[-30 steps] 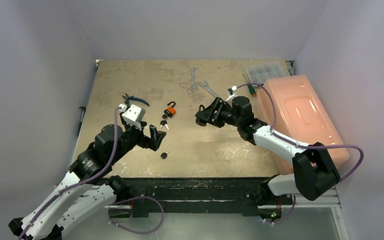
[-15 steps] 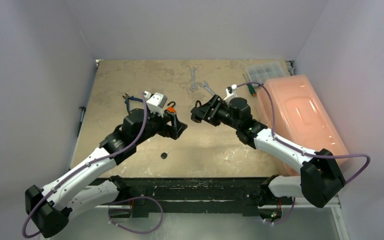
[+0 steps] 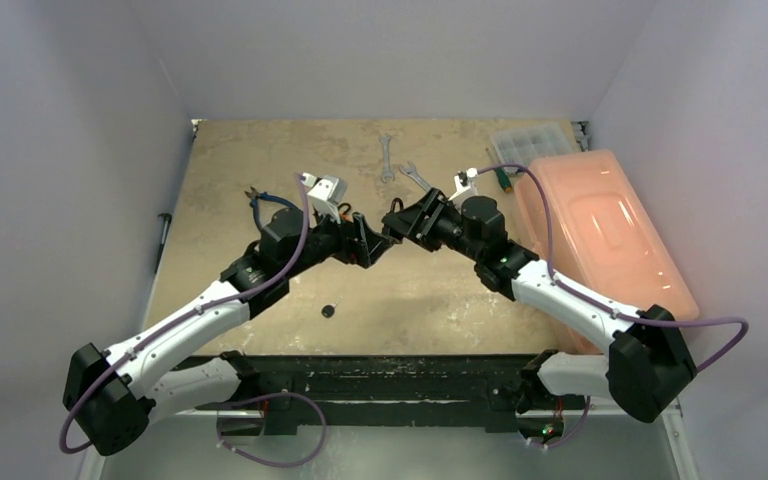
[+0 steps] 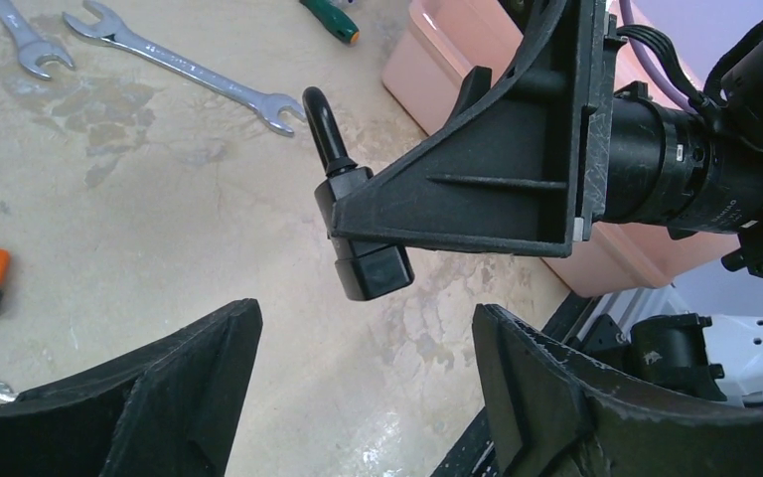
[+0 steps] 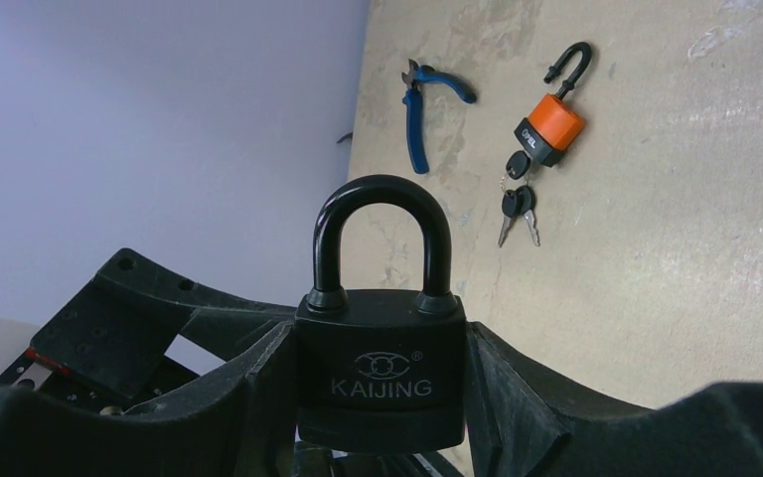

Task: Unlock with the key

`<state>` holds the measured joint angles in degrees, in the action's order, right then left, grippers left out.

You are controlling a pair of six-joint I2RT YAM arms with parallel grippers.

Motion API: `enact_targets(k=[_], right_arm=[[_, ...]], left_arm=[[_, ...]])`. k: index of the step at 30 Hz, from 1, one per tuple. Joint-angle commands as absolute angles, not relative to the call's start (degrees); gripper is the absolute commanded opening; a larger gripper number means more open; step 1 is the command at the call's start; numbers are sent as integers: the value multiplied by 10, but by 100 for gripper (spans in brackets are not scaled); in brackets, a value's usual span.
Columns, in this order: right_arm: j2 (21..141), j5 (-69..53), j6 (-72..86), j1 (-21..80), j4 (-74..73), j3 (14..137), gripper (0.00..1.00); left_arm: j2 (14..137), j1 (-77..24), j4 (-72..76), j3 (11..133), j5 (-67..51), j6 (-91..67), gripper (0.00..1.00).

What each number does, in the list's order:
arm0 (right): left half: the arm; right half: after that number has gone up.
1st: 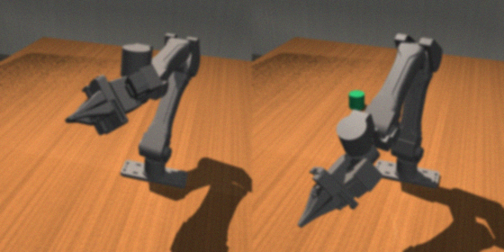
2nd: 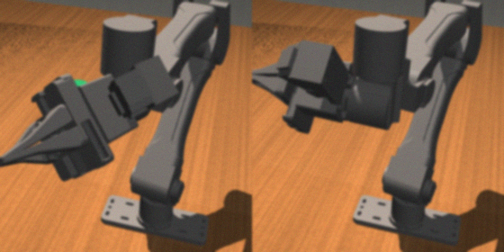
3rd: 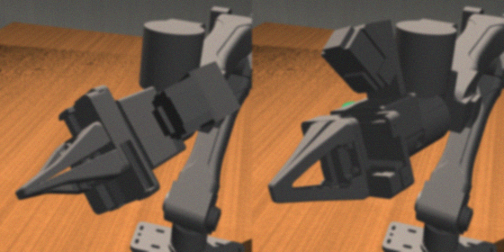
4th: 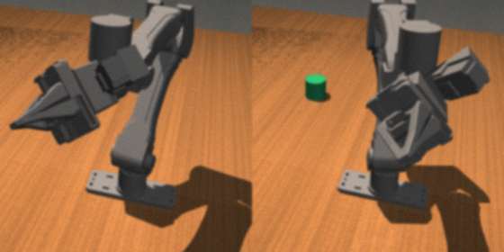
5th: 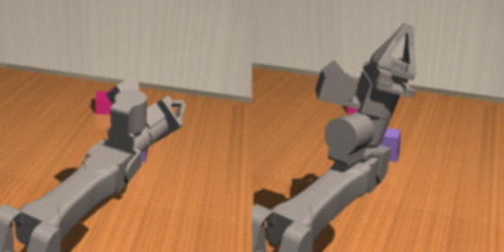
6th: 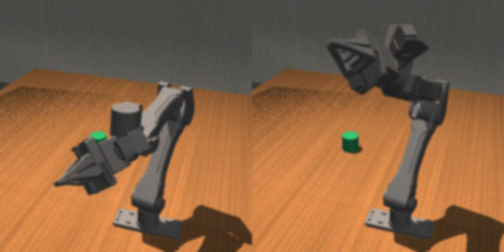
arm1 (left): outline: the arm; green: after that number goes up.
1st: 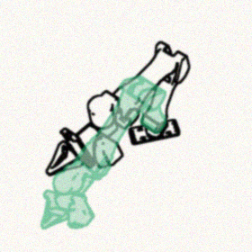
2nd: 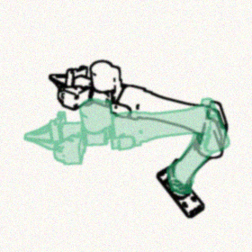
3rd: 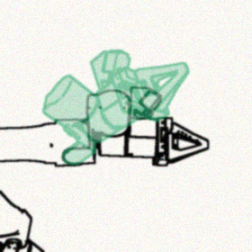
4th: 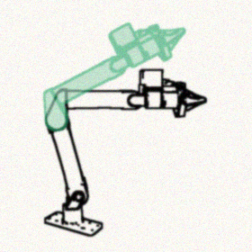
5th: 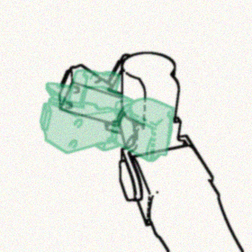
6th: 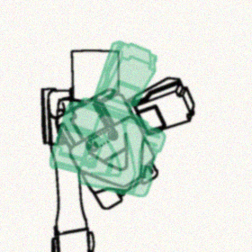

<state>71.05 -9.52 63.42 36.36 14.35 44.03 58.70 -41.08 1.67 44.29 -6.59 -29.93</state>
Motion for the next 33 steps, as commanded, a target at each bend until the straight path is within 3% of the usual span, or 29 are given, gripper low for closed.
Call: enact_targets(k=[1,15,22,24,29,33], right_arm=[[683,-90,648,366,207,478,21],[681,-94,653,376,218,478,21],[679,-94,662,381,231,475,21],[679,-96,662,382,233,475,22],[674,-97,659,384,243,463,24],[664,-91,655,384,249,450,32]], left_arm=[[602,-416,67,455,-82,-315,80],[645,-417,111,466,-71,-320,67],[663,-417,119,471,-65,-318,53],[664,-417,121,470,-63,-317,43],[664,-417,116,470,-52,-315,0],[660,-417,115,463,-41,-311,0]])
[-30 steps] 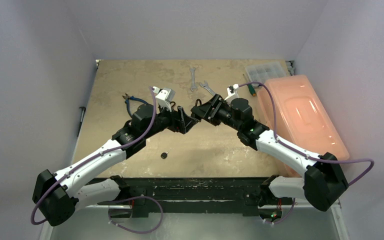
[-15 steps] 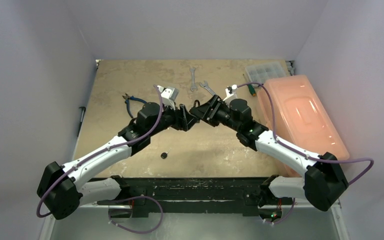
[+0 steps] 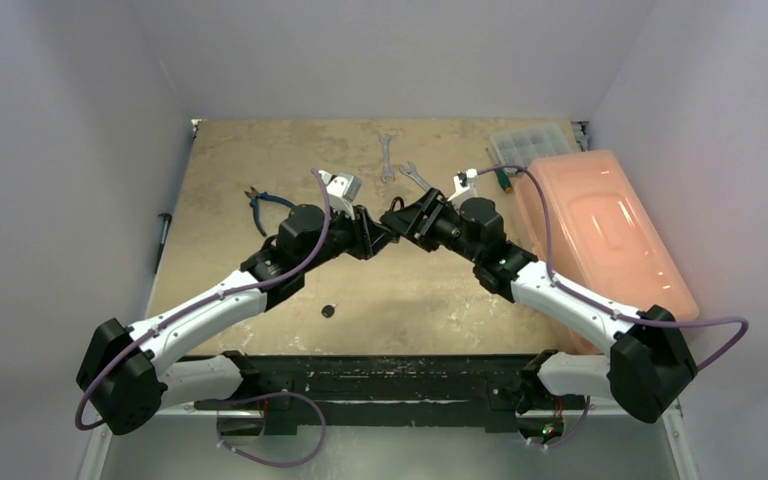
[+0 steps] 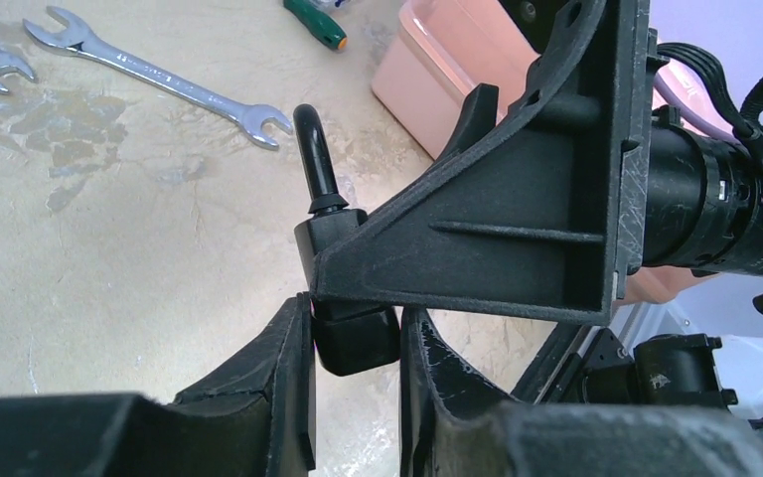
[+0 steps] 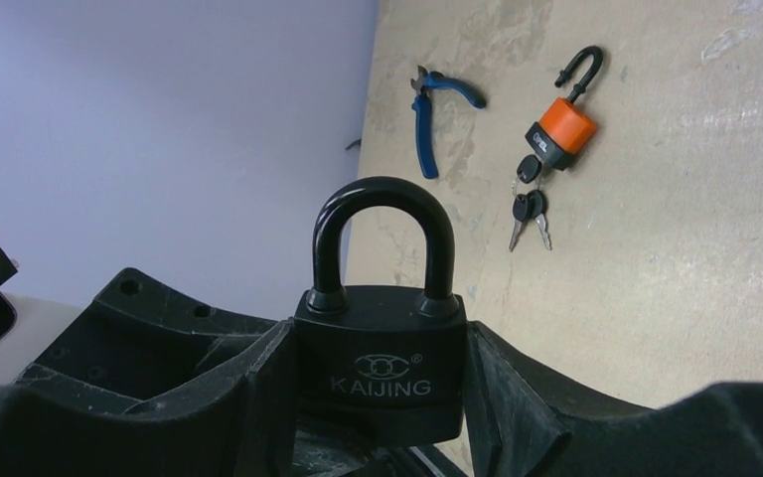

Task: Unlock with the key

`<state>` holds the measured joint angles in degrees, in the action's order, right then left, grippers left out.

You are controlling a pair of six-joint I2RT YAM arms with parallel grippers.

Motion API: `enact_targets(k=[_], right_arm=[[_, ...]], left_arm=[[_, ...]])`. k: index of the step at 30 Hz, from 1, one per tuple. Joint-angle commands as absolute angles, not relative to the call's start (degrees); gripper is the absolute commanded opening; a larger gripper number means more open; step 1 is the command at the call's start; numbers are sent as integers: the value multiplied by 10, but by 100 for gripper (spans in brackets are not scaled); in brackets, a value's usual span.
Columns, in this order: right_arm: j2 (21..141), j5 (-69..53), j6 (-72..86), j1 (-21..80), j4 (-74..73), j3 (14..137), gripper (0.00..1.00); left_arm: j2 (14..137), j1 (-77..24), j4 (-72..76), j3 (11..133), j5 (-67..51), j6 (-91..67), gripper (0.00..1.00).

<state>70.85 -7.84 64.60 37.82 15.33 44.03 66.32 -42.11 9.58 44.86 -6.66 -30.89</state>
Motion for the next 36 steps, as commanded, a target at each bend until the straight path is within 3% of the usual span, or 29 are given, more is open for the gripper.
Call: enact_targets(k=[1,3,7,12,23,36], right_arm=[[662,-89,653,384,249,449,37],[657,-82,646,384,243,448,57],[650,-75,629,384,212,458,83],[640,-34,601,383,136,464,98],[543,107,531,370,-62,431,99],[489,137,509,365,-103,391,97]], left_arm=[[659,-417,117,461,-40,-310,0],[656,-417,120,456,-39,-309,0],[652,-417,124,447,-30,-305,0],[657,-417,136,432,-11,-299,0],[738,-417,186,418,60,-290,0],[876,-436,264,427,128,-253,0]])
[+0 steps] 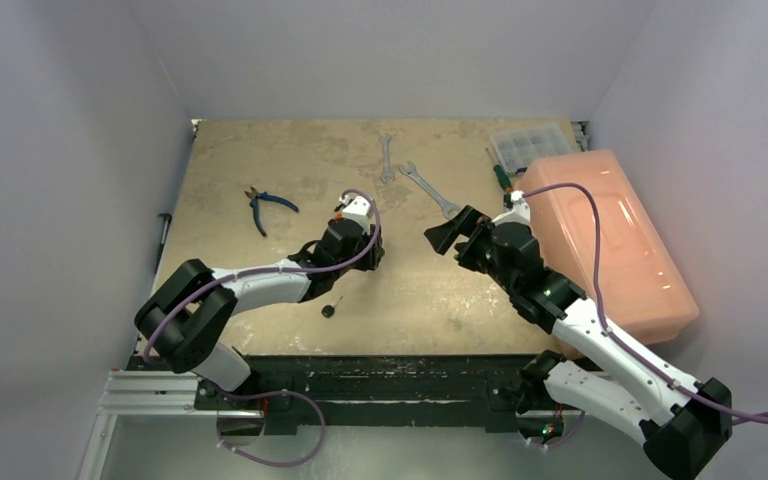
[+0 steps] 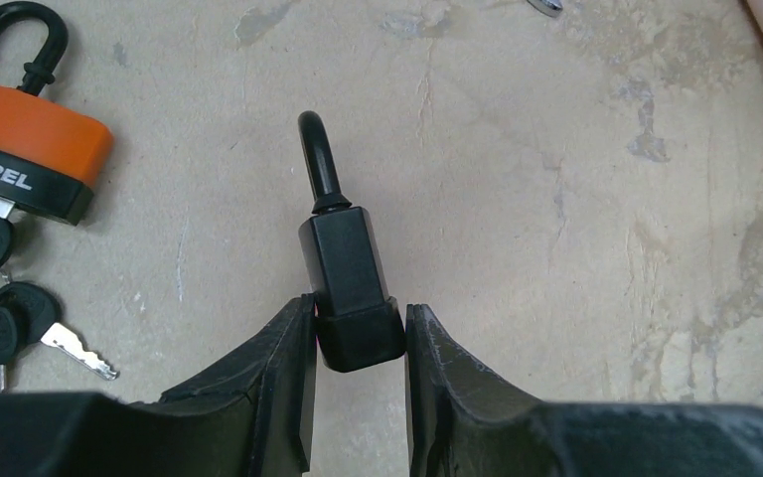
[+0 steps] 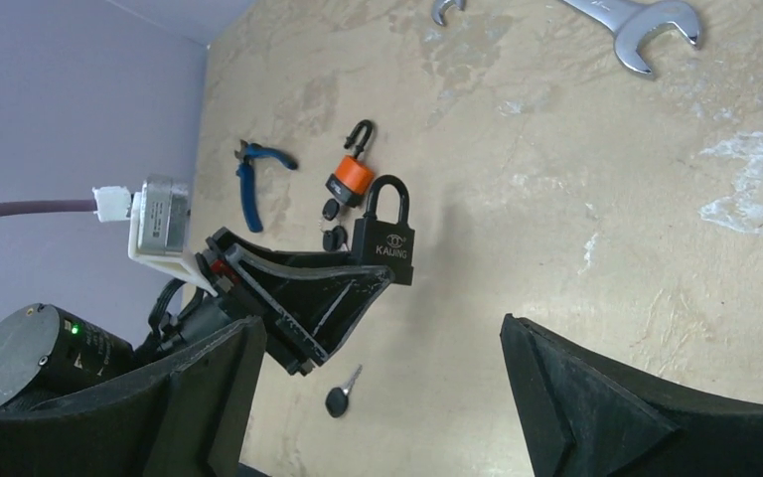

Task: Unlock with the key

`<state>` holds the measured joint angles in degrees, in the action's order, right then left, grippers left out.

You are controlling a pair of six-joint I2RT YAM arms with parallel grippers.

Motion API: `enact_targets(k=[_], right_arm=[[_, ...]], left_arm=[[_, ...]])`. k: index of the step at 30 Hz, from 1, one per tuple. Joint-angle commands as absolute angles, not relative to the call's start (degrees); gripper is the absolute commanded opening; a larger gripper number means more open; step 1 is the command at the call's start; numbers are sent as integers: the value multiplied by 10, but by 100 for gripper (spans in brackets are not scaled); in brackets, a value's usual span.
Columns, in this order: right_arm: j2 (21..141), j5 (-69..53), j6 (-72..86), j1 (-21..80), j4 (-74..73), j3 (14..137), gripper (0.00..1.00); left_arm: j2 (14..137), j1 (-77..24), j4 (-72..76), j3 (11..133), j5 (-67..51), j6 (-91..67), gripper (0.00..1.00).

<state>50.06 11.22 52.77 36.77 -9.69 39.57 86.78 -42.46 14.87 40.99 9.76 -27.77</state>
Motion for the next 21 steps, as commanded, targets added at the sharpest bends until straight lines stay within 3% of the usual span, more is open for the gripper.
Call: enact_targets(k=[1,10,18,21], right_arm=[[489,140,507,365,-105,392,97],[498,138,496,364,-107,399,96],[502,129,495,363,-101,398,96],[506,125,496,363,-100,399,96]], left_arm=[[883,-437,272,425,131,-252,0],[939,-436,267,436,132,-270,1],[955,-436,227,450,151,-281,15],[951,-436,219,447,161,-281,28]])
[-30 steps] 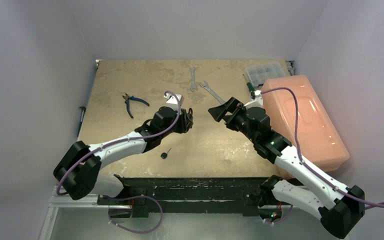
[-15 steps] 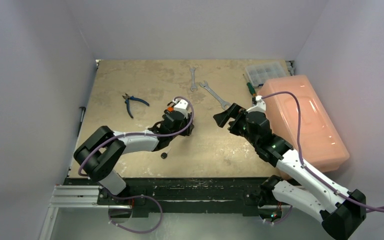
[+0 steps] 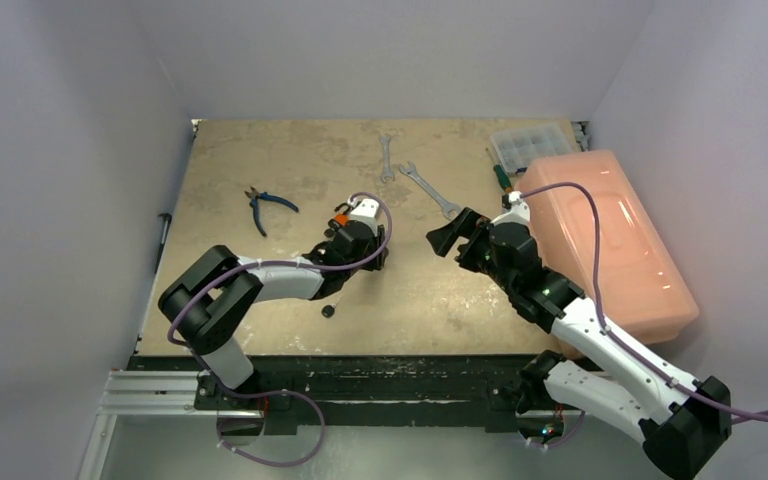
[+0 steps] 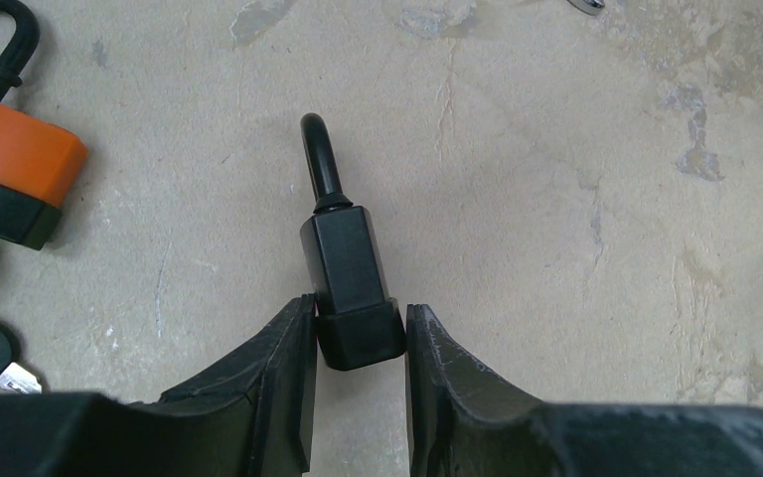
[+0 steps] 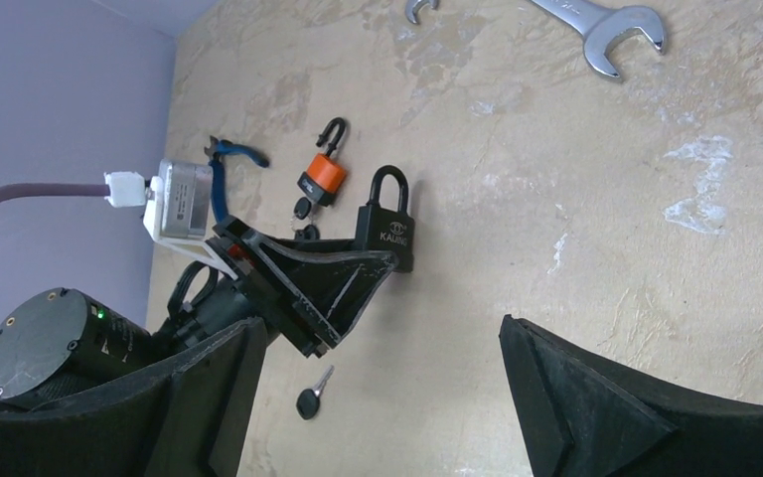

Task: Unlock with the key

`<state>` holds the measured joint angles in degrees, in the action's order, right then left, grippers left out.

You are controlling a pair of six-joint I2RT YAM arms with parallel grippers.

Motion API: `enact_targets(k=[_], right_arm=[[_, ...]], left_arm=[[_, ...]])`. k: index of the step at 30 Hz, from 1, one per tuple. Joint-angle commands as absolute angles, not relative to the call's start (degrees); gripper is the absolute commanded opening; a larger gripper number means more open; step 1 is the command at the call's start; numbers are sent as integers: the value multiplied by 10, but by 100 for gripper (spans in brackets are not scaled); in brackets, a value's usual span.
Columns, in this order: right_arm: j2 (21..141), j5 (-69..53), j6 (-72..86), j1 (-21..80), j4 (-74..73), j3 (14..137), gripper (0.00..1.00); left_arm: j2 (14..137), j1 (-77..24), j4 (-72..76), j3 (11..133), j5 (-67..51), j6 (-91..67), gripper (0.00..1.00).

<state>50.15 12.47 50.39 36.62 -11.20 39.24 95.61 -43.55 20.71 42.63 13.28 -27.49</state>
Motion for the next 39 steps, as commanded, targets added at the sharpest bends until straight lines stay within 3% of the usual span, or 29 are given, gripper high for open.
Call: enact_targets(k=[1,10,18,21,27,33,39], right_arm=[[506,123,497,363,-98,399,96],[507,119,500,364,-95,398,96],[508,122,495,363,-105,411,96],[515,133,488,364,-131,439,95],[563,167,495,366,-237,541,90],[644,203,547,401,-348,631,86],[775,281,638,500,-487,777,86]], left_arm=[[949,-436,215,448,164,-281,32],[932,-436,193,456,174,-272,57],[896,-436,167,467,175,-266,69],[850,-436,120,478,186,-259,76],[712,-430,-19,510,247,-220,98],[629,-416,-195,574,339,-155,99],[541,-409,-220,518,413,-115,99]])
